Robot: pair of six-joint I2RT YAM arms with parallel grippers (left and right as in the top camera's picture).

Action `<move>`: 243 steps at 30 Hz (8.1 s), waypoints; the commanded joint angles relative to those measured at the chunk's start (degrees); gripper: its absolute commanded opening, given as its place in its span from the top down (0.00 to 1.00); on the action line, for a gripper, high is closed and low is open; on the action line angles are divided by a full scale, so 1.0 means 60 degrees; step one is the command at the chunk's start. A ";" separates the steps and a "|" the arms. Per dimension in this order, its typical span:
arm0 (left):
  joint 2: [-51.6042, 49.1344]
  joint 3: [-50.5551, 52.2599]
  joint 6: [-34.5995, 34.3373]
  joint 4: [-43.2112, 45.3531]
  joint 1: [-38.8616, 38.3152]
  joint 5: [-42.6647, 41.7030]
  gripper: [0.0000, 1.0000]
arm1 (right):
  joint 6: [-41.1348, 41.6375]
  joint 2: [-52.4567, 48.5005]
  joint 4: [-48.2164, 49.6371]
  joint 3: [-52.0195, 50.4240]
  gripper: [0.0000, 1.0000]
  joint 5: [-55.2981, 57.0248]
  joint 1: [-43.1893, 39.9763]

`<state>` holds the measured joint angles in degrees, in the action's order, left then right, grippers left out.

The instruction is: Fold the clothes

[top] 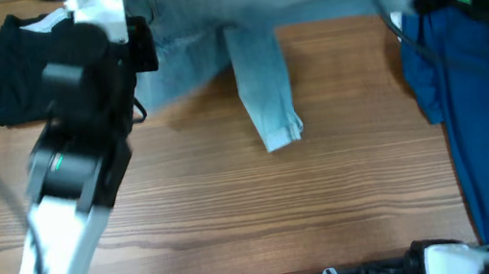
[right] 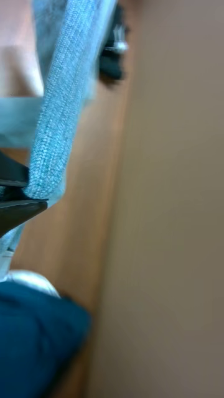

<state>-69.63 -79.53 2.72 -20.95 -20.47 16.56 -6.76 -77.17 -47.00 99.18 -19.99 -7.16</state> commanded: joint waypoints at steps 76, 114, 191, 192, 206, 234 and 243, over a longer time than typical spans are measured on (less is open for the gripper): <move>-0.4954 -0.0492 -0.2029 -0.4637 0.1479 -0.2488 0.00 | 0.1883 -0.4863 -0.4725 0.0710 0.01 0.0066 0.2863; -0.8174 0.1093 -0.2040 -0.3719 0.1676 -0.3082 0.96 | 0.1978 -0.4703 0.0452 -0.6816 0.96 -0.1461 0.2623; -0.8174 0.1093 -0.2036 -0.3577 0.1676 -0.3115 0.96 | 0.5162 -0.0736 0.0710 -0.5566 0.96 0.0794 0.4149; -0.8174 0.1093 -0.2036 -0.3577 0.1676 -0.3115 0.96 | 0.5136 -0.0736 0.0685 -0.5566 0.96 0.0790 0.4014; -0.8174 0.1093 -0.2036 -0.3566 0.1676 -0.3115 0.96 | 0.2892 -0.1738 0.0102 -0.7417 0.16 0.0747 0.2240; -0.8174 0.1093 -0.2036 -0.3577 0.1676 -0.3111 0.96 | 0.4149 -0.0157 0.1293 -0.6455 0.96 -0.1115 0.2087; -0.8174 0.1093 -0.2036 -0.3544 0.1676 -0.3111 0.96 | 0.4222 -0.1690 0.2076 -0.6207 0.96 -0.0994 0.5515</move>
<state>-114.30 -74.63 -9.34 -43.44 -10.00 0.34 19.25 -81.36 -36.12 61.71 -25.45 19.03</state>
